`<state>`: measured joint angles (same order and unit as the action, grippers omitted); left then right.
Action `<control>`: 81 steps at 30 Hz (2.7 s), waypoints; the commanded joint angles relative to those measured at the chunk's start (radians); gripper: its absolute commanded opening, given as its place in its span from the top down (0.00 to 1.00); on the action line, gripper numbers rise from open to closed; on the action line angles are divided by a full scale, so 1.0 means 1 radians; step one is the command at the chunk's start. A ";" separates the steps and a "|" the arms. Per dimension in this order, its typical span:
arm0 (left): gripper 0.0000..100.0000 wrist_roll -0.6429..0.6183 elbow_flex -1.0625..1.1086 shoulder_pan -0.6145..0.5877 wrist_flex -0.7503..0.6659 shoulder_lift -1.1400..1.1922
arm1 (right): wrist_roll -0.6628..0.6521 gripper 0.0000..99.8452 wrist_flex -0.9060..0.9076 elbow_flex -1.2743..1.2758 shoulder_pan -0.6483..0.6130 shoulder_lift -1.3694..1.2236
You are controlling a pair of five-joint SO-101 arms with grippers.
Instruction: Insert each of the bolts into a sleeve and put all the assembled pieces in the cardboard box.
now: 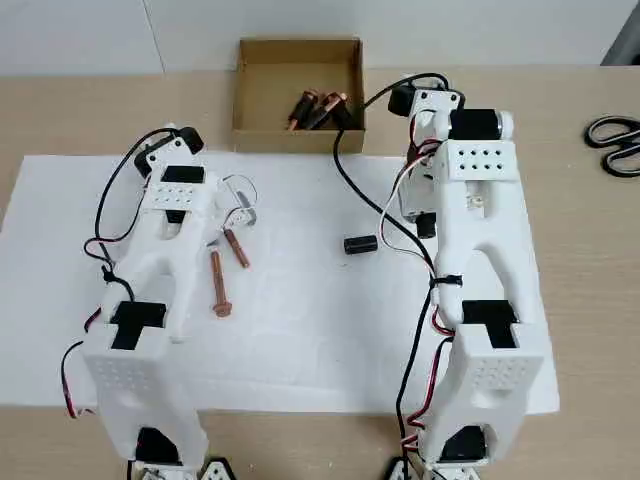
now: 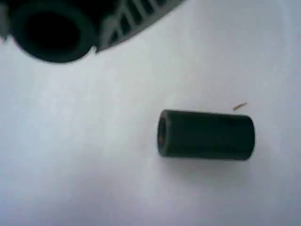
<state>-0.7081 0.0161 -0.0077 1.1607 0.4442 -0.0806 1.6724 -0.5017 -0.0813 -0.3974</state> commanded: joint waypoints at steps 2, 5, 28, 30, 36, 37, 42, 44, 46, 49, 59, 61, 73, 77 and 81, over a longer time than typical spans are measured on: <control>0.87 0.002 -0.035 -0.008 -0.018 0.000 | 0.002 1.00 0.004 -0.003 0.002 0.068; 0.92 0.003 -0.035 -0.003 -0.018 0.000 | 0.002 1.00 0.004 -0.003 0.002 0.068; 1.00 0.213 -0.182 0.005 0.140 -0.178 | 0.005 1.00 0.008 -0.008 -0.005 0.168; 1.00 0.252 -0.205 0.012 0.181 -0.244 | 0.005 1.00 0.010 -0.003 -0.005 0.245; 1.00 0.348 -0.209 0.072 0.259 -0.497 | 0.003 1.00 0.010 0.029 -0.038 0.519; 1.00 0.356 -0.208 0.084 0.273 -0.542 | 0.003 1.00 0.010 0.061 -0.053 0.572; 1.00 0.382 -0.203 0.138 0.324 -0.761 | 0.005 1.00 0.005 0.328 -0.170 0.883; 1.00 0.405 -0.203 0.157 0.333 -0.833 | 0.005 1.00 0.001 0.462 -0.220 1.004; 1.00 0.428 -0.182 0.172 0.330 -0.898 | 0.005 1.00 -0.001 0.583 -0.260 1.113; 1.00 0.465 -0.090 0.164 0.258 -0.965 | 0.011 1.00 -0.108 0.798 -0.297 1.245; 1.00 0.465 0.344 0.172 -0.106 -1.177 | 0.006 1.00 -0.806 1.540 -0.303 1.725; 1.00 0.465 0.421 0.204 -0.173 -1.226 | 0.003 1.00 -0.889 1.643 -0.303 1.813; 0.99 0.463 0.774 0.390 -0.626 -1.410 | 0.009 1.00 -0.958 1.953 -0.426 2.146; 0.99 0.462 0.800 0.439 -0.640 -1.407 | 0.068 1.00 -0.958 1.998 -0.441 2.192; 0.99 0.407 0.800 0.465 -0.637 -1.407 | 0.226 1.00 -0.966 2.016 -0.444 2.212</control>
<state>-0.2601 0.8201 0.4434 0.5562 -0.9352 0.0483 0.7304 1.5190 -0.5217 1.7906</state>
